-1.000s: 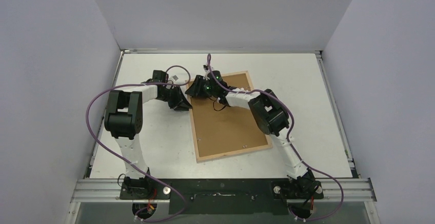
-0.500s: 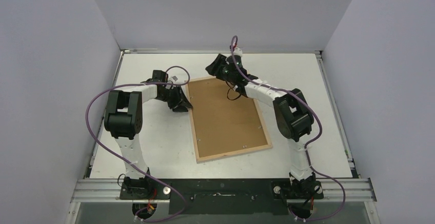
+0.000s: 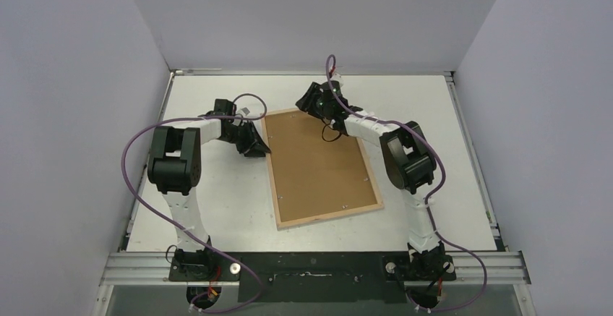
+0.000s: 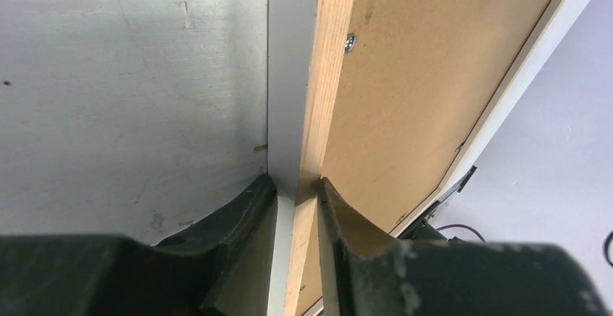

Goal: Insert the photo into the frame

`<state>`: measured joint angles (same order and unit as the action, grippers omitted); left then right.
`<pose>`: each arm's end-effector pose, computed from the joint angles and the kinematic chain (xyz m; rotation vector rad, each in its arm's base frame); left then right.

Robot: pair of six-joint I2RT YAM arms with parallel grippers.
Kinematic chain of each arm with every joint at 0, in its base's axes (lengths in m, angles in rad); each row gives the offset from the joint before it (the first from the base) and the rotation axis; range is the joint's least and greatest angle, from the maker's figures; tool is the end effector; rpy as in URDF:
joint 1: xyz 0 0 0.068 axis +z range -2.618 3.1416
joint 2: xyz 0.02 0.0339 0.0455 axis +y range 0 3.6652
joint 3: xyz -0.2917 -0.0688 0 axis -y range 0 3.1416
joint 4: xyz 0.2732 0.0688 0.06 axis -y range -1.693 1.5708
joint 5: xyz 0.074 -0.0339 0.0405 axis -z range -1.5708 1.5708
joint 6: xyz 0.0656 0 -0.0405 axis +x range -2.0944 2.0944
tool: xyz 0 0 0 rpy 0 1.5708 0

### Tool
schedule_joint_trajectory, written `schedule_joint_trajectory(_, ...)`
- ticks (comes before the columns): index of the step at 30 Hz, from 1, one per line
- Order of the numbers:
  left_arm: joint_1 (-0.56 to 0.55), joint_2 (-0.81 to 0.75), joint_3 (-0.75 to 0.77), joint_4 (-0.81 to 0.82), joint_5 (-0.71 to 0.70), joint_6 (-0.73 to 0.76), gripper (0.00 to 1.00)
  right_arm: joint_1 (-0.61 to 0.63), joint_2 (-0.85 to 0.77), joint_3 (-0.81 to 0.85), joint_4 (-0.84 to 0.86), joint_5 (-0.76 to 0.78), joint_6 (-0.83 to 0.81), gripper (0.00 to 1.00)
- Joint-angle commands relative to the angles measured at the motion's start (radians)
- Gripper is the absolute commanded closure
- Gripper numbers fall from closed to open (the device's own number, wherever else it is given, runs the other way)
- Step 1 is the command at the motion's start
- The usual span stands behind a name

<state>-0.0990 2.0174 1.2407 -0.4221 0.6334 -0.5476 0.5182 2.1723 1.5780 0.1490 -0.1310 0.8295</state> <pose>0.4231 -0.0810 0.1097 -0.4562 2.7791 -1.0415 0.4914 0.2900 0.1909 0.2458 2.1414 0.9581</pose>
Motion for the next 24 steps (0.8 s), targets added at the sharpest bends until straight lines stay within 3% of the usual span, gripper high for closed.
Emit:
schedule_joint_trajectory(1,0.001,0.030,0.012,0.004,-0.029,0.006,0.78,0.034,0.019,0.001,0.071,-0.017,0.029,0.59)
schedule_joint_trajectory(8,-0.002,0.027,0.005,-0.017,-0.038,0.022,0.85,0.067,0.075,0.014,0.104,0.016,0.068,0.61)
schedule_joint_trajectory(24,-0.002,0.045,0.024,-0.056,-0.046,0.060,0.86,0.084,0.167,0.083,0.020,0.125,0.016,0.64)
